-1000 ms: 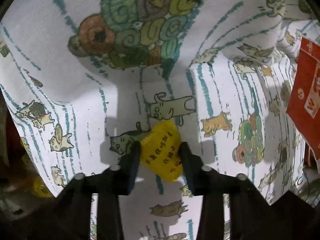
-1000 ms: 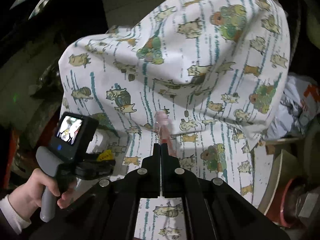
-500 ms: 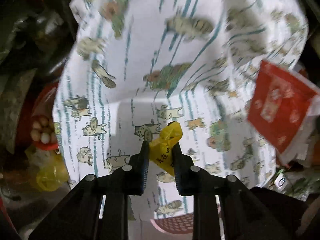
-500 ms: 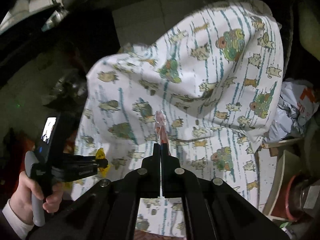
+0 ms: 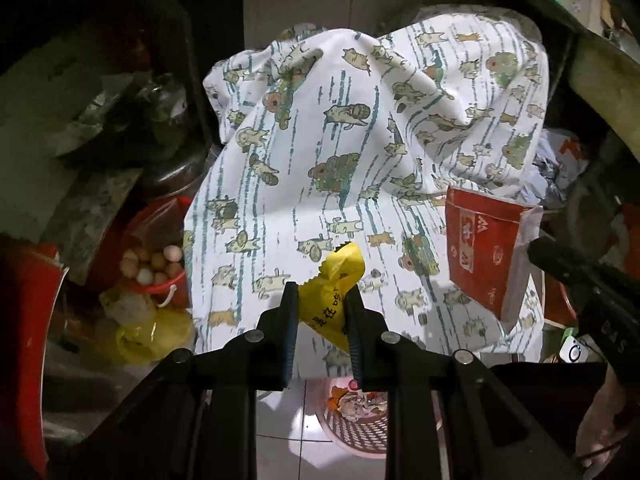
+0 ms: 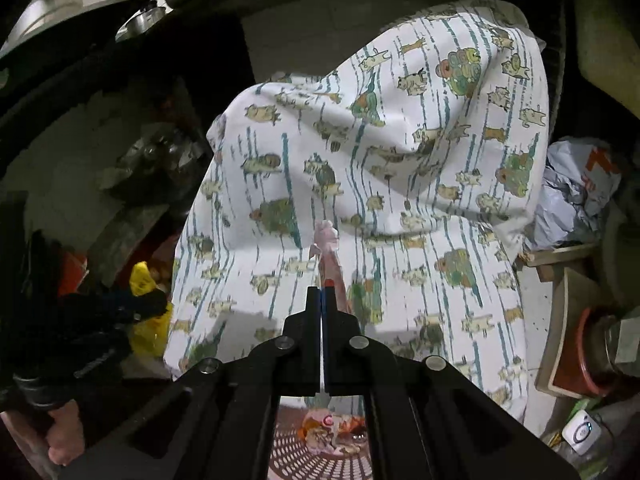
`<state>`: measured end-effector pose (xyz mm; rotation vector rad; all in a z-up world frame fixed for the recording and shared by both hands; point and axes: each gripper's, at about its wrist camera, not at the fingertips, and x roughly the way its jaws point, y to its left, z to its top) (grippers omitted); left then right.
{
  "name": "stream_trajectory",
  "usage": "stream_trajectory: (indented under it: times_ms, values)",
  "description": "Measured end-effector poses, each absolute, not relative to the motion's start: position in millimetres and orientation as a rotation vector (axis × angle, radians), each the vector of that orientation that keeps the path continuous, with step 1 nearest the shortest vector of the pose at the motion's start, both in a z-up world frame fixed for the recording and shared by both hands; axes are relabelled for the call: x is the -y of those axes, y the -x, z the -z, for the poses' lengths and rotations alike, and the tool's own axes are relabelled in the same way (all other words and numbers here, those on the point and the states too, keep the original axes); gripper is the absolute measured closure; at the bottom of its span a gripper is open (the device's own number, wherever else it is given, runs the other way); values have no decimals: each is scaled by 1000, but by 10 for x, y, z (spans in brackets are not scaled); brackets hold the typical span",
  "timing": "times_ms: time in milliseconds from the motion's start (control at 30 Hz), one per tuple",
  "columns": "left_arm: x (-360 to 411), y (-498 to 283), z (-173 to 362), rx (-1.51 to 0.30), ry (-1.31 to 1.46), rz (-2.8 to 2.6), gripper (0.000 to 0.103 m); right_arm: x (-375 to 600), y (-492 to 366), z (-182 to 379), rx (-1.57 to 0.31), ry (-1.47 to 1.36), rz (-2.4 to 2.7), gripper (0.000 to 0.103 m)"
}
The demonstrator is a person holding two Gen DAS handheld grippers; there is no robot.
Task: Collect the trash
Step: 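Carry the yellow packet and W wrapper down over the pink basket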
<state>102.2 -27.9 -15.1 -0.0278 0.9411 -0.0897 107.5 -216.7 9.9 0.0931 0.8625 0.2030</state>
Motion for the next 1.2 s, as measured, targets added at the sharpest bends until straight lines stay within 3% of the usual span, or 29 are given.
stream_trajectory:
  times_ms: [300,833,1200]
  values:
    - [205,-682,280,-992,62,115,82,2068,-636,-167,-846,-106,-248,102]
    - [49,-748,682,-1083,59,66,82,1886,-217,118,-954,-99,-313,102]
    - [174,-751,807,-1130,58,110,82,1767,-185,585,-1185,-127,-458,102]
